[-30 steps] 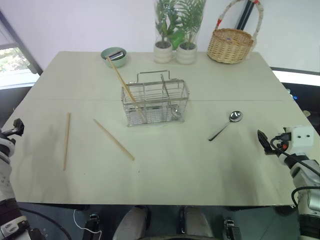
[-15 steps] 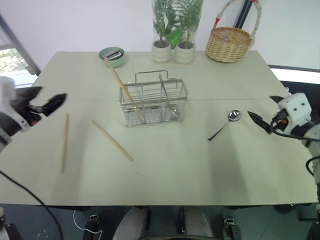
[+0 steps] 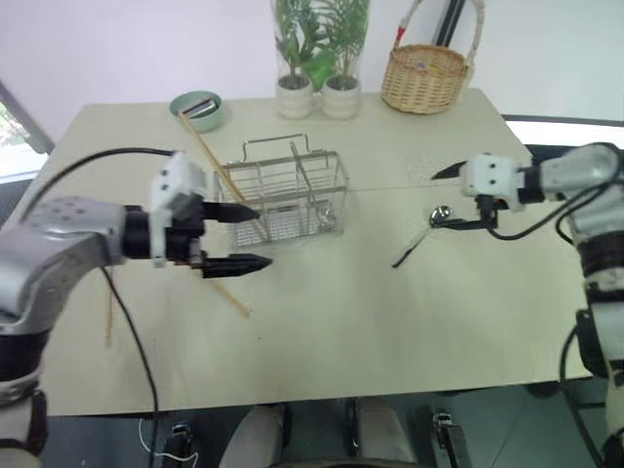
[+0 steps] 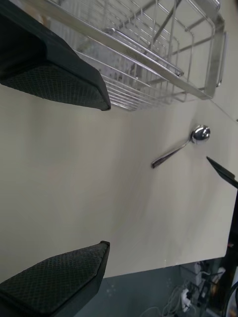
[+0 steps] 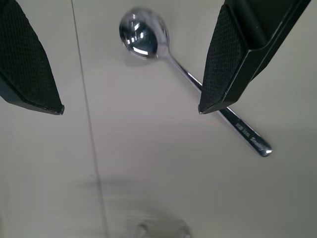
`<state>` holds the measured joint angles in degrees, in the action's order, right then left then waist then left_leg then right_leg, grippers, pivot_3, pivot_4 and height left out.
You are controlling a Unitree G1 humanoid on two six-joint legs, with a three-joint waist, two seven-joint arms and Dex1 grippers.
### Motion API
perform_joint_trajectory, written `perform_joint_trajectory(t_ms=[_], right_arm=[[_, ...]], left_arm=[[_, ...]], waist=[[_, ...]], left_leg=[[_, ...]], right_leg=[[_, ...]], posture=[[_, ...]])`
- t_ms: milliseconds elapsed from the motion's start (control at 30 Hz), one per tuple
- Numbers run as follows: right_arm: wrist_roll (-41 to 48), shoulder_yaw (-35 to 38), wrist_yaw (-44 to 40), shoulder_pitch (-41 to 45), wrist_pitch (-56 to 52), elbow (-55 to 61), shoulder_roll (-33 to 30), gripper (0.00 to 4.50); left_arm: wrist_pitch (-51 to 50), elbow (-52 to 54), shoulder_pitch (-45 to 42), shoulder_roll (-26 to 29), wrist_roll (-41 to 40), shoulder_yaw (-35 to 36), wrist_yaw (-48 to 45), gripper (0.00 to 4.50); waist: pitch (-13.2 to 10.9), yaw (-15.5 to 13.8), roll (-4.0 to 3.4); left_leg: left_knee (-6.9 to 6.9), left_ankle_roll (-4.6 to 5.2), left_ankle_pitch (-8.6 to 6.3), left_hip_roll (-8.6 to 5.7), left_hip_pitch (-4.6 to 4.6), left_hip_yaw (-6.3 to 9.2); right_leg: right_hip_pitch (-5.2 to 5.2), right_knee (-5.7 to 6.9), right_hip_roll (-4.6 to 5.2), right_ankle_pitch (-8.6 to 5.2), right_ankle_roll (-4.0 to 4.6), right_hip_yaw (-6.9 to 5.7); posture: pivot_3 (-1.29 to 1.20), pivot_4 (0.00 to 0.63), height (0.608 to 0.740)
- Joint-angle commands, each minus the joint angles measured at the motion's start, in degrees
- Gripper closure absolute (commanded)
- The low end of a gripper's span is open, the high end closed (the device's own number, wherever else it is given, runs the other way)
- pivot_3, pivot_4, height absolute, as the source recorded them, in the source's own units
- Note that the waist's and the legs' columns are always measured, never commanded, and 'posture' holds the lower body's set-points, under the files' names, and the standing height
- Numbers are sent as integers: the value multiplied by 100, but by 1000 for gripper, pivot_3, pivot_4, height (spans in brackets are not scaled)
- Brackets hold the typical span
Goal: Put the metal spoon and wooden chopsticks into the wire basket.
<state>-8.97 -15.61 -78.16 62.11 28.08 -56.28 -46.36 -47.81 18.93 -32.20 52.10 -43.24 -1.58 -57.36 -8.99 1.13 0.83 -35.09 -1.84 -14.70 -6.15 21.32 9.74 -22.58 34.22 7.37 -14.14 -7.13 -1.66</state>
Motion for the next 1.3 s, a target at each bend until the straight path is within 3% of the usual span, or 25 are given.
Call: perform_joint_trajectory(t_ms=[33,300,833,933,1067,1233,1300], right_arm=[[-805,-531,154,535,646,-746,142,0],[-2279,-1626,918,1178,1393,-1628,629,0],[-3286,-2295,1783,1323,2280,-1911,1026,0],[-3199,-2210,1653,1284,2326,-1960,1081,908],[-3220,-2181,1724,1272,2339,-1973,1085,2873],[-3151,-2115,1661,1231,2302,-2007,1077,2873],[-3049,-2049,1474,1183,2340,-2022,1055,3408]], left_arm=[[50,-147,-309,-142,248,-246,-97,47],[-193,-39,-540,-339,183,-313,-230,47],[-690,483,-389,-434,-189,59,155,47],[-742,503,-422,-474,-244,81,243,0],[-789,526,-457,-493,-306,106,300,0],[-779,483,-539,-500,-314,89,317,0],[-770,451,-589,-511,-302,83,318,0]], waist=[[-2,-1,2],[-2,-1,3],[3,5,16],[2,6,35],[1,37,37],[1,128,37],[1,135,37]], left_leg=[[1,-16,10,1,3,2],[6,-37,21,-2,5,6],[1,-69,40,5,-24,-1],[0,-69,40,8,-40,-6],[1,-69,40,8,-51,-13],[5,-71,41,10,-56,-15],[4,-71,41,10,-56,-17]], right_leg=[[-5,3,-2,1,0,2],[-17,9,-4,5,-1,26],[-18,50,-54,12,11,101],[-17,77,-56,11,12,125],[-17,88,-60,11,12,135],[-16,90,-61,11,13,138],[-16,89,-60,11,12,141]], posture=[[0,150,700],[0,150,700],[0,150,700],[0,150,700],[0,150,700],[0,150,700],[0,150,700]])
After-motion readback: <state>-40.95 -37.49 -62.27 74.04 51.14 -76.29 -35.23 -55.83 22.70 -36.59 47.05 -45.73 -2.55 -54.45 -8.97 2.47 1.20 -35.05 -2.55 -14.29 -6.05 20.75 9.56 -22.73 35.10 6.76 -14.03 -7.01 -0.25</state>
